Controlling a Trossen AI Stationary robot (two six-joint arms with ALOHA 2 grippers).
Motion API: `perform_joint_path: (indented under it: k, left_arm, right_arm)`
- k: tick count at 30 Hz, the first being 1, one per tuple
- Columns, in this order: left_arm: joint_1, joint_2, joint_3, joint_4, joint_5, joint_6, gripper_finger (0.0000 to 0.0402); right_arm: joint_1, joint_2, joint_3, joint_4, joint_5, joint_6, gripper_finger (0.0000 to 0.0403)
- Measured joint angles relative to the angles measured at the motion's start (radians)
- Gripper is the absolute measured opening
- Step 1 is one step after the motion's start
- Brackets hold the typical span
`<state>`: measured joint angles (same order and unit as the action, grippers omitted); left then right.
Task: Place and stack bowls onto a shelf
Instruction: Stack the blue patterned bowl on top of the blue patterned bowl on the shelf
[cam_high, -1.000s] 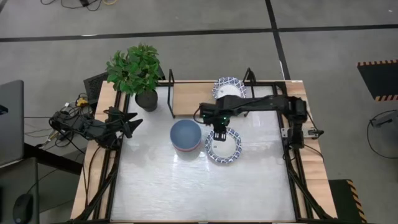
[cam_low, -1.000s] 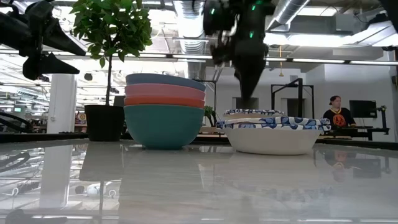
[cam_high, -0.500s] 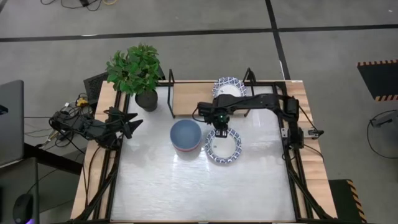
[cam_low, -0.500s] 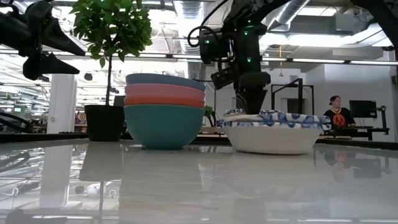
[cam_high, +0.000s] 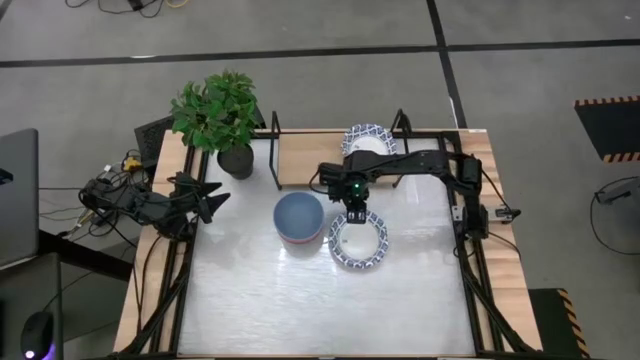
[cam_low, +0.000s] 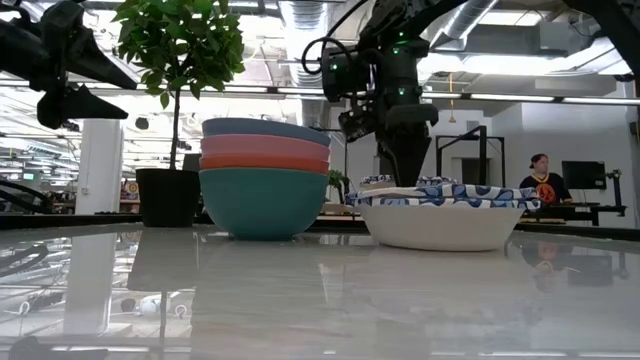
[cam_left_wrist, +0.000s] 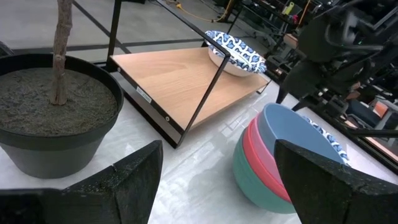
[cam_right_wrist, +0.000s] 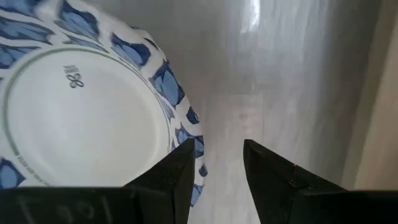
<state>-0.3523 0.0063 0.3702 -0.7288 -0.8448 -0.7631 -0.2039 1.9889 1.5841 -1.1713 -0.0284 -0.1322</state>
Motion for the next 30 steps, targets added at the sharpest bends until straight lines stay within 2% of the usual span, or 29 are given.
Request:
perform_joint_path:
  k: [9, 17, 30]
  left_arm:
    - [0.000, 0.000, 0.000, 0.000, 0.000, 0.000, 0.0293]
    - [0.000, 0.000, 0.000, 0.000, 0.001, 0.000, 0.0293]
    - [0.000, 0.000, 0.000, 0.000, 0.011, 0.000, 0.0293]
  right_arm:
    - [0.000, -0.006, 0.000, 0.009, -0.054, -0.006, 0.0155]
    - [0.001, -0.006, 0.000, 0.022, -0.060, 0.004, 0.0139]
    - [0.020, -0.006, -0.019, 0.046, -0.056, 0.011, 0.0137]
